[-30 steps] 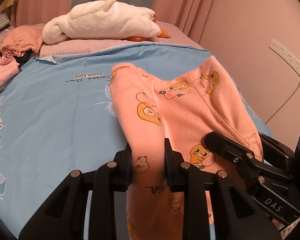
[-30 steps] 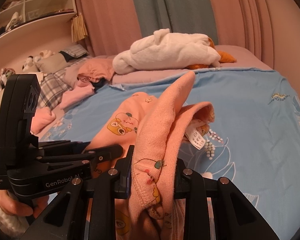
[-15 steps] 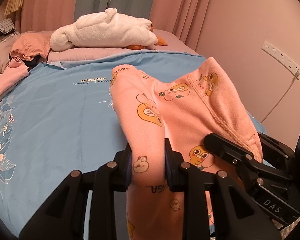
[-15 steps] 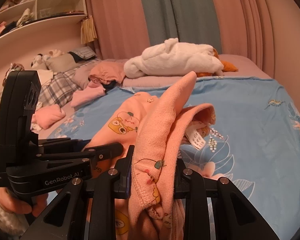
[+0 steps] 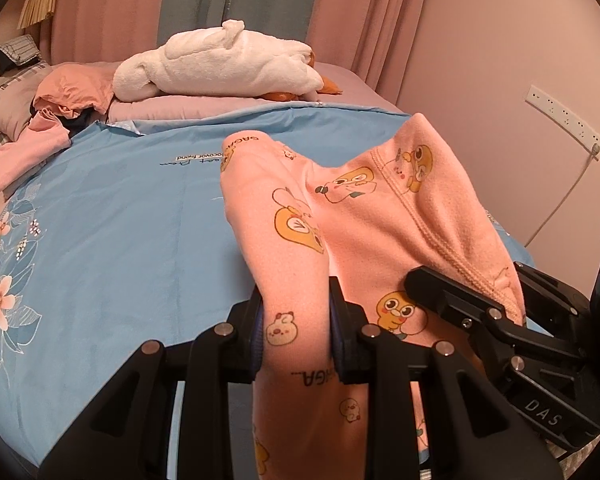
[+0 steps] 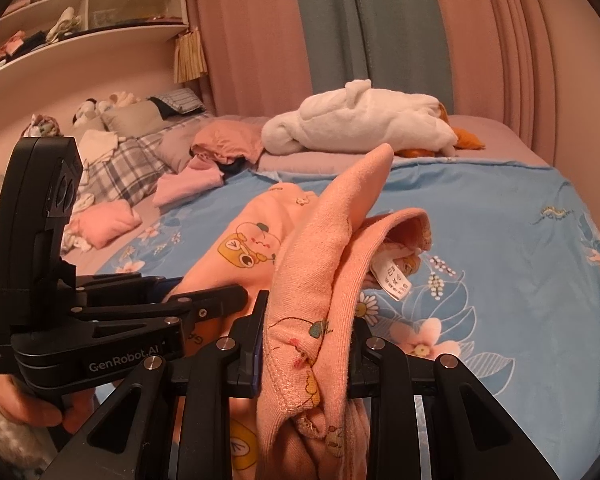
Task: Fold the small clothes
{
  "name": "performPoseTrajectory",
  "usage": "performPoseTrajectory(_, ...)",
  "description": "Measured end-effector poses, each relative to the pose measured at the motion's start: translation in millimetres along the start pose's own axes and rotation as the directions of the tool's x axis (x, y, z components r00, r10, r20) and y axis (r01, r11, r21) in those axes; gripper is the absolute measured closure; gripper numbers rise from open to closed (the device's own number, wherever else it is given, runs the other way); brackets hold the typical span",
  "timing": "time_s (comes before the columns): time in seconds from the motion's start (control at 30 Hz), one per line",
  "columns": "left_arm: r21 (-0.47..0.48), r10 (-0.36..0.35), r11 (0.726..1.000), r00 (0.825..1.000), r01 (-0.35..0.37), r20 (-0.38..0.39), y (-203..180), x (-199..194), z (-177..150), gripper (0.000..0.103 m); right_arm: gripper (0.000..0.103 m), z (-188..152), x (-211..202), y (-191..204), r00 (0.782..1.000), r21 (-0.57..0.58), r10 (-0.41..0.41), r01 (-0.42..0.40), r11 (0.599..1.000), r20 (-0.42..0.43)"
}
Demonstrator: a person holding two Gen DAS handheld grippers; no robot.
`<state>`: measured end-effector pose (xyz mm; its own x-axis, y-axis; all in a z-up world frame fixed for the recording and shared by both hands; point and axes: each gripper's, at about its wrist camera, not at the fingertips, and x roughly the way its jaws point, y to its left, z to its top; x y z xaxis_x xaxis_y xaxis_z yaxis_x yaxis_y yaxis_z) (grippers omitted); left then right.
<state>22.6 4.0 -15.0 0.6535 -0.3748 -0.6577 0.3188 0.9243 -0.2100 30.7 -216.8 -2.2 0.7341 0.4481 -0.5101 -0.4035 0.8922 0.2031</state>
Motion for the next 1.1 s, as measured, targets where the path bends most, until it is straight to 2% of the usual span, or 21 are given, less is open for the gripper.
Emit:
performPoseTrajectory(0.6,-0.021,0.037,0.999,0.999,-0.038,-0.029,35,38,-7,0.076,0.073,-4,43,6,0.999,-0.010,0.009,-0.009,1.000,-0.041)
performPoseTrajectory(1.1,-0.021,0.068,0.997,0.993,-0.070,-0.099,49,85,-7,0.076,0.073,-12,87,-8,0.995,0.017,0.006,-0.004,1.000,-0.098)
